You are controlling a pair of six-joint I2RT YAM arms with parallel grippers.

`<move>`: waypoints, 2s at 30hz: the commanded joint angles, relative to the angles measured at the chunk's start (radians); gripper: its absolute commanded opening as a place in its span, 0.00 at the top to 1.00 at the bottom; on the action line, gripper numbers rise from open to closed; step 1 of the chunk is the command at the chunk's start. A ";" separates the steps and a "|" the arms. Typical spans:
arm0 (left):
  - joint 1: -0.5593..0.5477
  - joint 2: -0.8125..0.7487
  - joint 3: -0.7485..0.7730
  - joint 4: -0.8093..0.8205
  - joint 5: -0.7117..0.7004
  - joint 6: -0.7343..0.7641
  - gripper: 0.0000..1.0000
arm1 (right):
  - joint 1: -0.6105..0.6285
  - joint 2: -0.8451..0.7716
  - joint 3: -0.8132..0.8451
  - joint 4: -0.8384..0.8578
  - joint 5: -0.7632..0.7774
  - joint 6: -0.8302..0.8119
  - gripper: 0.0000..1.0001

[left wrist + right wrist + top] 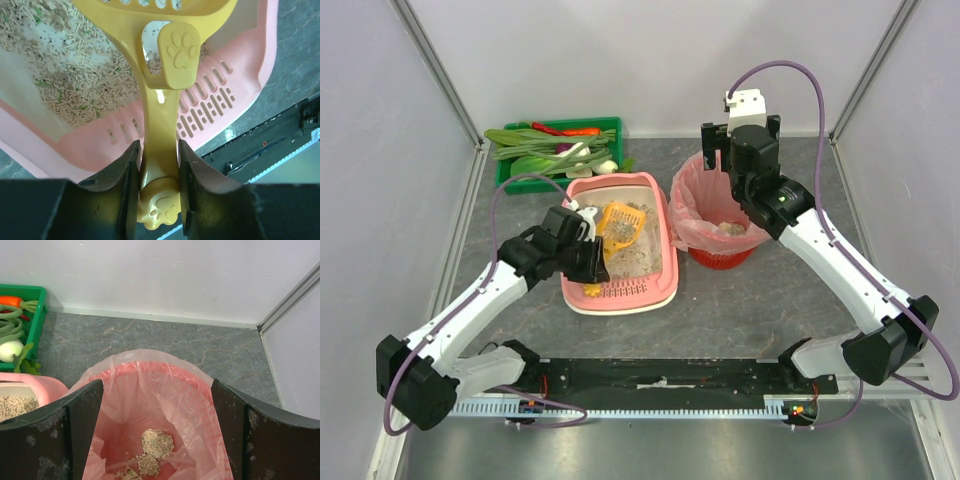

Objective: Clean the litter box

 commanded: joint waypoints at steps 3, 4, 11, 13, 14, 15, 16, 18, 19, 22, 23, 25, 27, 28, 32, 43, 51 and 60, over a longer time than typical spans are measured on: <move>0.010 -0.014 0.028 0.037 0.008 -0.015 0.98 | 0.007 -0.010 0.034 0.017 0.007 -0.004 0.02; 0.008 -0.013 0.031 0.034 0.007 -0.014 0.98 | 0.007 -0.013 0.031 0.016 0.006 -0.005 0.02; 0.010 -0.025 0.054 -0.026 -0.058 -0.014 0.98 | 0.009 -0.011 0.030 0.017 0.004 -0.002 0.02; 0.014 -0.027 0.085 -0.036 -0.083 -0.001 0.98 | 0.010 -0.014 0.025 0.021 0.007 0.003 0.02; 0.014 -0.021 0.100 -0.039 -0.076 -0.001 0.98 | 0.011 -0.016 0.022 0.019 0.007 0.003 0.02; 0.016 -0.011 0.117 -0.044 -0.067 0.000 0.98 | 0.011 -0.020 0.021 0.021 0.004 0.004 0.02; 0.013 0.004 0.149 -0.059 -0.058 0.002 0.98 | 0.012 -0.022 0.019 0.021 -0.002 0.004 0.02; 0.005 0.016 0.177 -0.075 -0.067 0.018 0.98 | 0.014 -0.025 0.016 0.022 0.000 -0.002 0.02; 0.002 0.019 0.194 -0.081 -0.074 0.026 0.98 | 0.015 -0.027 0.016 0.024 0.004 0.000 0.02; -0.001 0.041 0.244 -0.125 -0.094 0.040 0.98 | 0.017 -0.036 0.014 0.025 0.012 0.000 0.02; -0.001 0.048 0.261 -0.151 -0.097 0.041 0.98 | 0.015 -0.037 0.014 0.027 0.015 -0.002 0.02; -0.003 0.055 0.316 -0.168 -0.107 0.038 0.98 | 0.017 -0.047 0.011 0.027 0.021 0.000 0.02; -0.006 0.090 0.367 -0.203 -0.125 0.040 0.98 | 0.017 -0.054 0.002 0.027 0.029 0.000 0.02; -0.012 0.110 0.426 -0.219 -0.131 0.040 0.98 | 0.017 -0.057 0.001 0.028 0.035 -0.003 0.02; -0.062 0.213 0.554 -0.273 -0.154 0.034 0.98 | 0.018 -0.082 0.013 0.046 0.099 -0.054 0.02; -0.217 0.580 1.060 -0.489 -0.295 0.066 0.98 | 0.017 -0.172 -0.039 0.113 0.171 -0.086 0.02; -0.295 0.802 1.405 -0.593 -0.350 0.107 0.98 | 0.017 -0.241 -0.108 0.145 0.211 -0.086 0.02; -0.369 0.881 1.465 -0.609 -0.520 0.178 0.98 | 0.017 -0.321 -0.170 0.159 0.259 -0.111 0.02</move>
